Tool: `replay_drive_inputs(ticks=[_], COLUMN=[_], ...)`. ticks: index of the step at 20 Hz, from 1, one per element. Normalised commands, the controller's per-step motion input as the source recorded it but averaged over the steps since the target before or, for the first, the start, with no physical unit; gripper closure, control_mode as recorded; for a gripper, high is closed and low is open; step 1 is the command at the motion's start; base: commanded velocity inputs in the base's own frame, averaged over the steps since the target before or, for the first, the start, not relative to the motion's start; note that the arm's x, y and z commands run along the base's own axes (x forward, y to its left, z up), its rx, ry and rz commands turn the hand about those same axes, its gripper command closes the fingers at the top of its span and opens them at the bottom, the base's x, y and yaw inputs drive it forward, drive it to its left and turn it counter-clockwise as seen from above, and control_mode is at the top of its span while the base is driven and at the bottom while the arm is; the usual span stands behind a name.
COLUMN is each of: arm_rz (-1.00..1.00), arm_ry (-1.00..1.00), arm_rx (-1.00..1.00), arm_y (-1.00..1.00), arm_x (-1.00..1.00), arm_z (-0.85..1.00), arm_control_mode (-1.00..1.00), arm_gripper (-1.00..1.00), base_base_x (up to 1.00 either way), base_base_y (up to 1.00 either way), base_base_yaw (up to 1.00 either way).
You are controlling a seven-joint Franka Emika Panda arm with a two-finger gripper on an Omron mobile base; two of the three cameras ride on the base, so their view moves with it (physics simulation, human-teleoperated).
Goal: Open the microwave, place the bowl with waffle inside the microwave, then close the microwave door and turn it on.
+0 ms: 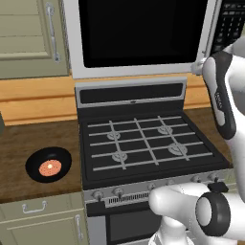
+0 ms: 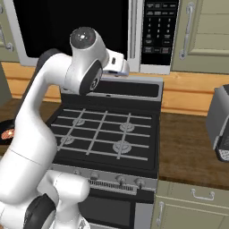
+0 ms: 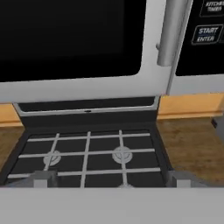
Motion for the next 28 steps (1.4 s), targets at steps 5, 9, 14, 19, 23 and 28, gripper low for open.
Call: replay_drive_inputs(ticks=[5,9,14,19,23,28], arm_rz=[-0.15,0.00,0.00,0.00,0.00,0.00], arm_ry=[-0.07,0.00,-0.06,-0.11,-0.17,-0.13], arm_rx=[-0.22,0.03,0.19,0.39,0.11,-0.06], arm_y=[-0.87,-0.59,-0.10,0.01,0.30,0.20], arm_x=[0.08,0.31,0.25,0.00,0.35,0.64], arm_z=[0.88,0.19,0.00,0.00,-0.04,-0.10], arm_control_mode=[-1.00,-1.00,-1.00,-1.00,-1.00,-1.00], arm_gripper=[-1.00,-1.00,-1.00,-1.00,-1.00,-1.00], base_base_x=[0.00,0.00,0.00,0.00,0.00,0.00], base_base_y=[0.00,0.00,0.00,0.00,0.00,0.00], base_base_yaw=[0.00,0.00,0.00,0.00,0.00,0.00])
